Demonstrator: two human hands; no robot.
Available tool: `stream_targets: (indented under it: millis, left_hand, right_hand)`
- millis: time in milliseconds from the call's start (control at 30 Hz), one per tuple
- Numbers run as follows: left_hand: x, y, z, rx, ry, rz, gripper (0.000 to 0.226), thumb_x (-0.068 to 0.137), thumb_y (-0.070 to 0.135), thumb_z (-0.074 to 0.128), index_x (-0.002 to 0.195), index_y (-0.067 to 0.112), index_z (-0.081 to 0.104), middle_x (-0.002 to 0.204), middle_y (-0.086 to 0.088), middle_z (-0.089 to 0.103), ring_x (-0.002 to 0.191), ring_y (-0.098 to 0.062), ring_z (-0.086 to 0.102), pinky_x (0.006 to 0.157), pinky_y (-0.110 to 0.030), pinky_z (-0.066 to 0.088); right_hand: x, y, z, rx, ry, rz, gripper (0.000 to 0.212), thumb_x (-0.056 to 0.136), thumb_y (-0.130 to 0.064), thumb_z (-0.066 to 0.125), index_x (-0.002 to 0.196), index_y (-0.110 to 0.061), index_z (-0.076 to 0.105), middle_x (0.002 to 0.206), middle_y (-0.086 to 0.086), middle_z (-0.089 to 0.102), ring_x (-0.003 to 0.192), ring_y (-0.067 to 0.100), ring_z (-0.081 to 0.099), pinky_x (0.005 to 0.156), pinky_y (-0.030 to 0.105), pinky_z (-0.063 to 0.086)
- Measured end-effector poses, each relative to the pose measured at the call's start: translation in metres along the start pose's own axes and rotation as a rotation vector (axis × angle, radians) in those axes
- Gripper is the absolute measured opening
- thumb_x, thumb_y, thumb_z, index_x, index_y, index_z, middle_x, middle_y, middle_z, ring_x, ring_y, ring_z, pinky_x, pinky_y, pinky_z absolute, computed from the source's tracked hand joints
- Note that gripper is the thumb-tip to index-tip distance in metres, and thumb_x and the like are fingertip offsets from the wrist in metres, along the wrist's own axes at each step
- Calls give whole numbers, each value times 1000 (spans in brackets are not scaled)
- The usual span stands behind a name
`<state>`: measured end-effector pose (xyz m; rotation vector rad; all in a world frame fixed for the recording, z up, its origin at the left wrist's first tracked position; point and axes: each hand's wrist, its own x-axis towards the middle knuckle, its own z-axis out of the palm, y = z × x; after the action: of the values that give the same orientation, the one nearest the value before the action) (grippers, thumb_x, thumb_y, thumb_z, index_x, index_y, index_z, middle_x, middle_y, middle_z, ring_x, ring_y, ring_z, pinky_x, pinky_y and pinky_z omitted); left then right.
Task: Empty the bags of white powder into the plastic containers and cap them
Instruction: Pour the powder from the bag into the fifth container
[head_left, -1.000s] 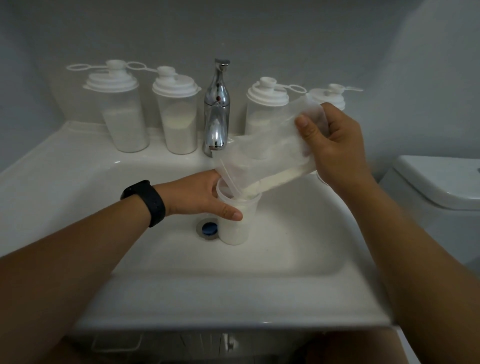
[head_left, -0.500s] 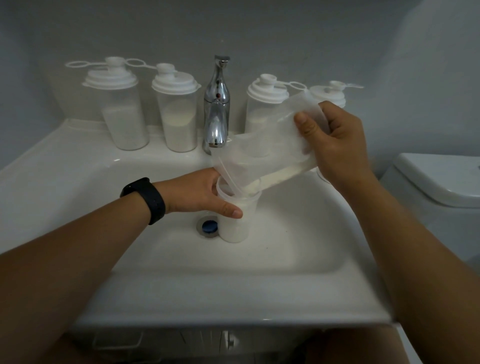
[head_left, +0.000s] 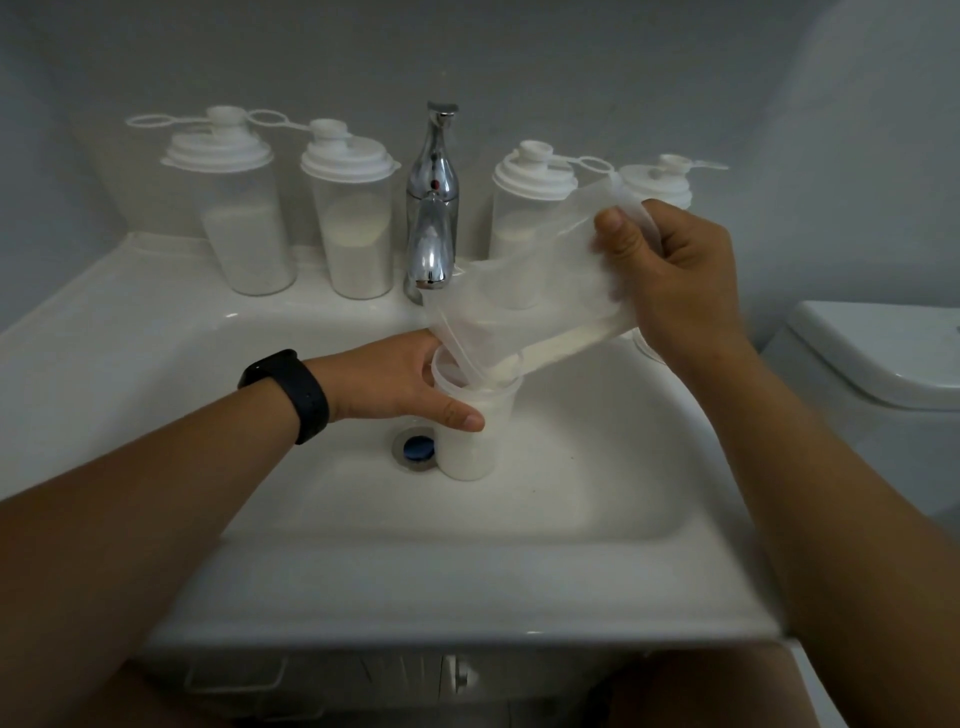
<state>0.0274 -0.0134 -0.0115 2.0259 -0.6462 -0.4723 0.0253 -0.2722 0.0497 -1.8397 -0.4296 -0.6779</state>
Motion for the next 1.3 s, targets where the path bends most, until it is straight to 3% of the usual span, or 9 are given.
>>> stream_targets:
  millis: [200, 300, 367, 500, 700, 800, 1033, 1200, 1300]
  left_hand:
    - [0, 0, 0, -4, -27, -7, 59, 79, 17, 85, 131, 28, 58, 119, 22, 72, 115, 1, 65, 93, -13, 49]
    - [0, -4, -2, -6, -25, -8, 82, 75, 41, 90, 144, 29, 49, 135, 17, 65, 126, -2, 60, 106, -26, 48]
    - [-1, -4, -2, -30, -17, -6, 94, 69, 52, 84, 150, 34, 40, 143, 18, 57, 131, -1, 55, 110, -28, 47]
    - [0, 2, 0, -174, 6, -12, 71, 77, 58, 72, 141, 48, 42, 138, 20, 59, 125, 1, 59, 95, -26, 56]
    - [5, 0, 0, -357, 128, -43, 50, 89, 58, 60, 136, 40, 57, 135, 9, 68, 127, -15, 63, 112, -45, 47]
    - [4, 0, 1, -331, 121, -48, 42, 94, 55, 54, 134, 44, 59, 137, 10, 67, 127, -14, 63, 113, -44, 47]
    - [2, 1, 3, -331, 120, -47, 39, 92, 50, 48, 129, 48, 62, 135, 9, 68, 127, -17, 63, 111, -40, 47]
    - [3, 1, 3, -339, 131, -43, 40, 93, 47, 47, 131, 47, 60, 135, 12, 68, 125, -16, 64, 107, -36, 50]
    - [3, -1, 2, -348, 158, -58, 41, 91, 49, 49, 130, 45, 61, 134, 7, 69, 126, -21, 64, 106, -38, 51]
  right_hand:
    - [-1, -1, -1, 3, -17, -17, 30, 99, -27, 66, 85, -2, 69, 68, 2, 58, 62, 15, 54, 57, 27, 46]
    - [-2, -3, 0, -4, 14, 7, 37, 102, -33, 62, 72, -12, 67, 63, 7, 54, 59, 15, 49, 54, 28, 41]
    - [-2, -3, 0, -10, 25, 7, 42, 102, -32, 61, 73, -2, 65, 64, 20, 52, 60, 18, 47, 54, 32, 38]
    - [-1, -3, 0, -5, 15, -21, 46, 100, -28, 65, 85, 16, 61, 72, 32, 54, 63, 24, 48, 54, 44, 41]
    - [0, -1, -1, -40, 39, -9, 44, 99, -36, 65, 73, -2, 68, 64, 21, 57, 58, 22, 50, 54, 31, 41]
    - [1, 1, -1, -62, 35, -15, 42, 99, -30, 66, 80, 7, 67, 65, 16, 55, 61, 16, 50, 56, 27, 42]
    - [1, 1, -2, -64, 46, 14, 34, 98, -36, 67, 77, -8, 71, 62, 7, 60, 60, 18, 54, 57, 29, 45]
    - [0, -1, -3, -72, 19, 32, 47, 103, -36, 59, 74, 1, 61, 64, 10, 52, 63, 13, 48, 59, 26, 40]
    - [2, -3, -6, -323, -86, 159, 61, 107, -52, 42, 58, -15, 41, 56, -1, 43, 55, 12, 42, 56, 29, 38]
